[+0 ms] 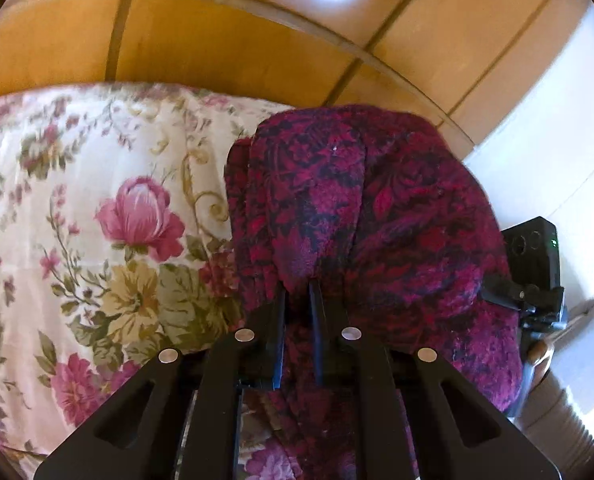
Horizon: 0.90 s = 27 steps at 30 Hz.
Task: Fold small clothes
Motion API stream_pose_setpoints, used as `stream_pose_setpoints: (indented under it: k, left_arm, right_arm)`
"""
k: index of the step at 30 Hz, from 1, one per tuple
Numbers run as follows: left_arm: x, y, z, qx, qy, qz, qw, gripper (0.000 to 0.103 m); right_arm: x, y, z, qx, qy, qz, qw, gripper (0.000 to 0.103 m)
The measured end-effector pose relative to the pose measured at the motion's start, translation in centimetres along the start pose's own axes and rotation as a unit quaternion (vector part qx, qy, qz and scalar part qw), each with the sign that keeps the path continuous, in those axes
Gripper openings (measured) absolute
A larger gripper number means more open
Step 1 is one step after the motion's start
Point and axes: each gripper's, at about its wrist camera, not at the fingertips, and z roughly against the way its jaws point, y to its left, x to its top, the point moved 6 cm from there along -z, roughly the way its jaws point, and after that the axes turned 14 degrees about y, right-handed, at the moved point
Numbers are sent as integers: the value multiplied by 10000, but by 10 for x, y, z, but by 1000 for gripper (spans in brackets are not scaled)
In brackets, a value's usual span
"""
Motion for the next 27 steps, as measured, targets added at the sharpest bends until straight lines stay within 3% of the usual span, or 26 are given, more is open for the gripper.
stream_pose_setpoints:
  k: [2,4,8,12,15,17,19,20,22,24,27]
  left_arm:
    - [4,2,-4,54,-5,36,10000,11]
    - [11,-5,-6,50,-5,-46,10000,11]
    - [40,-38,-16,332,60,-661,9972,11]
    - [44,-66,-42,619,309,-1255,9897,11]
    - [29,-72,-42,561,300,-1343,9889,11]
    - [17,-72,-36,595,253,-1265,9899,11]
    - [11,-70,-34,682,192,-1257,9895,11]
    - [11,-69,-33,698,180,-1205,9901,11]
    - [11,-72,-26,796,119,-1121,9904,11]
    - [11,-75,-25,891,111,-1200,9887,11]
    - [21,-78,-36,1256,123,-1341,9829,11]
  right_arm:
    - [5,11,-2,-286,-184,146,9993,95]
    - [5,26,11,-589,-413,391,9966,76]
    - [-1,43,36,-1094,-793,773,9878,71]
    - [-21,-3,58,-1137,-1333,13,9845,72]
    - [-48,-48,54,-967,-1469,-775,9814,88]
    - [-58,-53,58,-1015,-1523,-891,9791,100]
    - [-58,-51,64,-1164,-1369,-923,9794,101]
    - [-55,-47,71,-1435,-1349,-828,9769,101]
    - [-46,-26,95,-2321,-1556,-547,9586,101]
    - [-35,3,120,-3115,-1958,-258,9295,101]
    - [-17,29,116,-3445,-2000,10,9172,91]
